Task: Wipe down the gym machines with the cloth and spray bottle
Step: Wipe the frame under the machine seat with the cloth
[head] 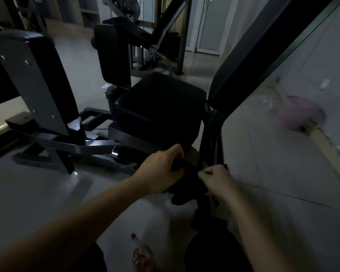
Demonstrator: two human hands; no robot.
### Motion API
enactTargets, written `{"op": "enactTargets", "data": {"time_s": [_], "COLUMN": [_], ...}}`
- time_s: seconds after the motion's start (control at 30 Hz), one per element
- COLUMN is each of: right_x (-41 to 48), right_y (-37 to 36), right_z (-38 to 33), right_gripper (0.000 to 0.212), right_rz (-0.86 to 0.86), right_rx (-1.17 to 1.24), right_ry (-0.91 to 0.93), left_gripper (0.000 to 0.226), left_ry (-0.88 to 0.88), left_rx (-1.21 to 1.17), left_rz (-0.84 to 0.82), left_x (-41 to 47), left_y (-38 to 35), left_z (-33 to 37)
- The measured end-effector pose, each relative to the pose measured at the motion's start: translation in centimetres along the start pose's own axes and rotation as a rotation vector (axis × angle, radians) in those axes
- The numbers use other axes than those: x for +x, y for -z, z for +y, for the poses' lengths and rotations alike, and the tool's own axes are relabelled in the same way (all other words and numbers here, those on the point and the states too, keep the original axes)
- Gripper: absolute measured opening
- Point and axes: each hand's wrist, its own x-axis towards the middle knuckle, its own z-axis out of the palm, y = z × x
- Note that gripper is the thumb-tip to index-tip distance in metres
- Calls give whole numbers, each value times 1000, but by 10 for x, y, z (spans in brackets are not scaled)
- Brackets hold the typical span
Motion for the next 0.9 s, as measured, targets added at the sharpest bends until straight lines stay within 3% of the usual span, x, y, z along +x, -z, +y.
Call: {"op": "enactTargets", "data": {"time_s": [0.1, 0.23, 0.27, 0.3, 0.37, 0.43, 0.57, 0.63, 0.7, 0.77, 0.9], "right_x": [-9, -16, -15, -14, -9, -9, -15, -8, -5, -10, -20], "right_y": [-25, -64, -74, -86, -109, -125, -144, -156, -172, -193, -242], "right_z": [-5, -5, -2, 1, 8, 13, 15, 21, 31, 43, 57], "right_gripper": [34, 23, 11, 13, 38, 41, 31, 23, 15, 9, 52], "right_rz": [-306, -404, -404, -403, -395, -446, -673, -595, -493, -558, -752], "right_rx": [-17, 138, 256, 405, 756, 912, 838, 777, 524, 181, -255], "right_ry": [-24, -104, -157, -226, -349, -369, -279, -313, -318, -254, -185], "left_gripper": [23, 22, 23, 23, 27, 33, 27, 23, 23, 21, 23], "left_ry": [138, 414, 525, 648, 851, 926, 979, 1020, 1090, 1170, 1237], "left_rx": [113, 2, -117, -292, -740, -1027, -1007, -920, -846, -788, -660], "left_rz": [-153, -223, -210, -188, -148, -111, -58, 18, 115, 210, 315], "left_x": [-23, -57, -63, -69, -81, -88, -102, -114, -130, -144, -150], "left_y": [8, -5, -10, -14, -23, -34, -57, -65, -69, -70, -65], "left_z": [-25, -58, -64, -68, -71, -75, -91, -107, -123, -137, -146]}}
